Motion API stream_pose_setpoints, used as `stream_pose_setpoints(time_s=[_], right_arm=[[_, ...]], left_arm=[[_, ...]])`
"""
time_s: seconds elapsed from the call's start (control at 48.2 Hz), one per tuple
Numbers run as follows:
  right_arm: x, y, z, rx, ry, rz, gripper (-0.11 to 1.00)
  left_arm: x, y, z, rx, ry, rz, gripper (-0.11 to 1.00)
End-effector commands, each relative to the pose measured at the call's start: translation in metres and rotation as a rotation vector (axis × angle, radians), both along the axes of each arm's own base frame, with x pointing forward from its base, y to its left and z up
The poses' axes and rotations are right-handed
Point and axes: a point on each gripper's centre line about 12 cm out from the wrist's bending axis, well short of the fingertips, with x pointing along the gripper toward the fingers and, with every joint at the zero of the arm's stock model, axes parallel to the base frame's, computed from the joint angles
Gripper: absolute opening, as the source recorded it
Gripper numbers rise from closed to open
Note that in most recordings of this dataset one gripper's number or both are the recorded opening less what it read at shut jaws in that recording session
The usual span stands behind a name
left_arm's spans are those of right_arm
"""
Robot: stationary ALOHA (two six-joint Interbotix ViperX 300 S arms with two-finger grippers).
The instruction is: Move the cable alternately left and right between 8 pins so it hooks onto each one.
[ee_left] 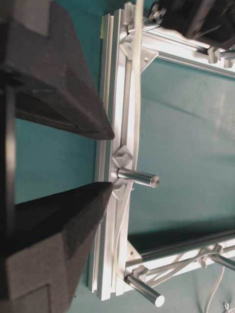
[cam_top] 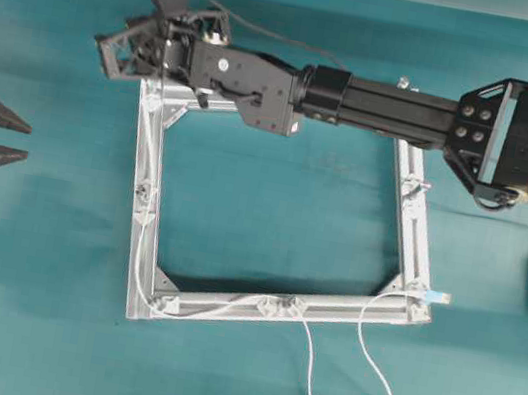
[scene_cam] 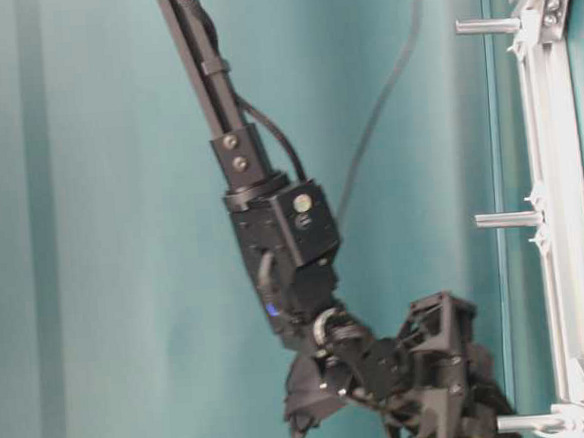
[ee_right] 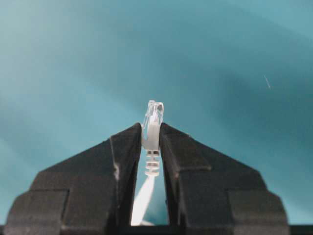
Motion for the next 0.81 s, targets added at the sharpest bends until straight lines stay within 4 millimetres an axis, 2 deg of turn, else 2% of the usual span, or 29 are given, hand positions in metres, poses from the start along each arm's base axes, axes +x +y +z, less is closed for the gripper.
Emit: stream_pose_setpoints(time_s=[0.0,0.352,0.601,0.788], right_arm=[[-0.009,0.004,0.04,0.0,-0.059,-0.011,0.15],[-0.038,0.026,0.047,0.041,-0.092,0.016,0.15],[-0.035,0.051,0.061,0.035,-0.13,0.082,0.15],[-0.035,0.07,0.057,0.042,-0.111,0.107,0.15]], left_arm=[[0.001,0.0,0.004,-0.001,-0.012,-0.001,0.53],[0.002,0.0,0.004,-0.001,-0.012,0.001,0.53],[0.002,0.0,0.006,0.0,-0.012,0.0,0.53],[0.002,0.0,0.006,0.002,-0.012,-0.002,0.53]])
